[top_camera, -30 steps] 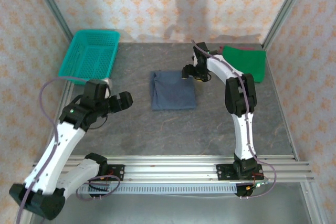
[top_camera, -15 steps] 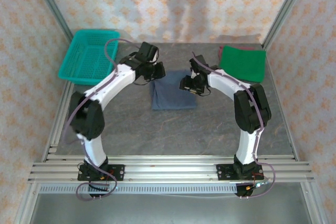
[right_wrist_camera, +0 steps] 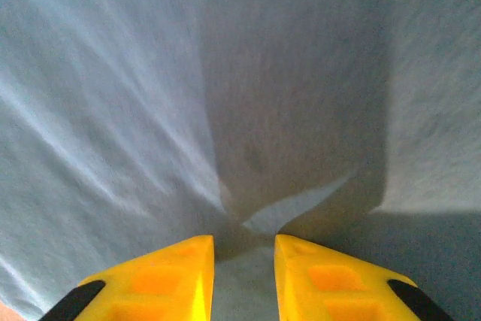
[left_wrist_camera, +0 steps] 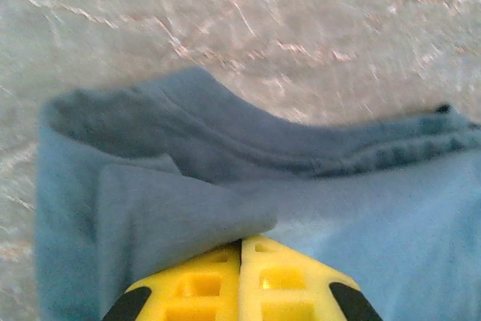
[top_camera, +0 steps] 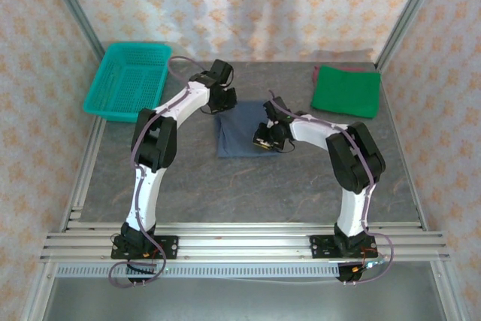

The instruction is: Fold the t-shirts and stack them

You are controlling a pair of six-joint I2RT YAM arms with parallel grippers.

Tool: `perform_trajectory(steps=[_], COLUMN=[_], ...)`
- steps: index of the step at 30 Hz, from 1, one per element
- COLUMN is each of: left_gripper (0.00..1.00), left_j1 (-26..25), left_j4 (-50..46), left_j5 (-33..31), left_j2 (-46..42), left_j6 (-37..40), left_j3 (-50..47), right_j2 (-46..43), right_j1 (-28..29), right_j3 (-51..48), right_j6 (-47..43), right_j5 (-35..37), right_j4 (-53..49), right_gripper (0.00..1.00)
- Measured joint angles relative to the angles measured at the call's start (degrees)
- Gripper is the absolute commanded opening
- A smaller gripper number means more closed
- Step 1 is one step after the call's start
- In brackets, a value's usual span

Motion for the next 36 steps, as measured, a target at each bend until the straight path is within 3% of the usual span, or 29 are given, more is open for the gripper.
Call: perform_trajectory(steps=[11,16,21,24,28,36], left_gripper=[0.03,0.31,0.62,0.71,0.80,0.89], left_j1=[-0.1,-0.2,-1.1,-2.0,-2.9,-6.1], left_j4=[-0.2,0.3,0.5,0.7,1.6,0.9], left_j5=[-3.7,-1.7,2.9,3.9,4.8,4.1], left_j2=[1.6,-2.6,-15.7,-26.3,-38.9,-55.6], left_j6=[3.7,4.7,5.5,5.5,5.5,5.1], left_j3=[-1.6,-9.2,-14.6,-15.2,-15.5,-24.1], right_j2=[-5.8,-8.6,-16.2,-22.8,-27.2,-16.5], right_j1=[7.9,11.2,13.4,12.2,8.1,-0.9], right_j3=[-11.5,-14.3,-14.3,-10.3,-1.8,7.3], right_j6=[8.6,13.3,14.3,10.9,1.4,-20.9], right_j5=[-0.2,-1.2,-0.4,2.3,7.5,15.5], right_j4=[9.1,9.7,0.7,-8.3,-18.2,-28.0], right_gripper=[0.22,0.36,0.65,0.79,0.84,0.85])
